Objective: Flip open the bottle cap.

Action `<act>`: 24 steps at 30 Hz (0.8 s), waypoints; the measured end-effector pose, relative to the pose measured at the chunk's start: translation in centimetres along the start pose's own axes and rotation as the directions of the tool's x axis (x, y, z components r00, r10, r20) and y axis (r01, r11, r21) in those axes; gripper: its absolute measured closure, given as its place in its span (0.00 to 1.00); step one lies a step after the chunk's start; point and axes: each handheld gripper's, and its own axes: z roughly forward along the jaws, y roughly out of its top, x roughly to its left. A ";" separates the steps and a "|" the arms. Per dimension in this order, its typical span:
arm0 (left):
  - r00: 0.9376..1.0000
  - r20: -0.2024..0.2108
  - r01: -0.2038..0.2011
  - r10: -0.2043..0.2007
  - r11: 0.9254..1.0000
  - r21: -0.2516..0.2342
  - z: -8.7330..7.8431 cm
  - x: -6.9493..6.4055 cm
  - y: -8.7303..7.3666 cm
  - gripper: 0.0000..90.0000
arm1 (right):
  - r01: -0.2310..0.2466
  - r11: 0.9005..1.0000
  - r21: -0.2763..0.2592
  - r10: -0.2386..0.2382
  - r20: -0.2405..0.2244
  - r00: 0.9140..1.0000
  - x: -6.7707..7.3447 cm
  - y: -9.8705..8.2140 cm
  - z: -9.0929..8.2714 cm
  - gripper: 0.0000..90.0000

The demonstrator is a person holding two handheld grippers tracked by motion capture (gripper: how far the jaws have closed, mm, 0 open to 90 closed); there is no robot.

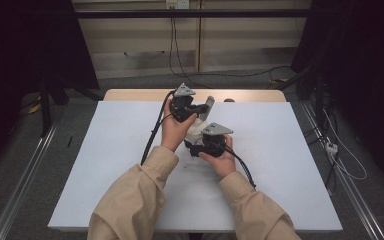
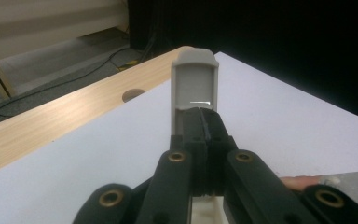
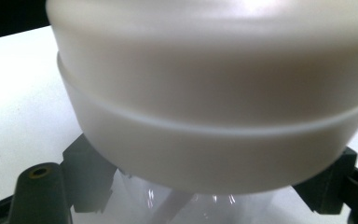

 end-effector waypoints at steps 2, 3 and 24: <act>1.000 0.002 0.008 -0.008 1.000 -0.005 0.1 0.0 0.0 1.00 | 0.000 1.000 0.000 0.000 0.001 1.000 0.0 0.0 0.0 0.21; 1.000 0.002 0.008 -0.008 1.000 -0.006 0.1 0.0 0.0 1.00 | -0.005 1.000 -0.001 0.005 -0.002 1.000 -0.1 0.0 0.0 0.21; 1.000 0.015 -0.004 0.004 1.000 0.009 0.9 -0.1 -0.1 1.00 | 0.006 1.000 0.002 -0.006 -0.001 1.000 0.0 0.0 0.0 0.21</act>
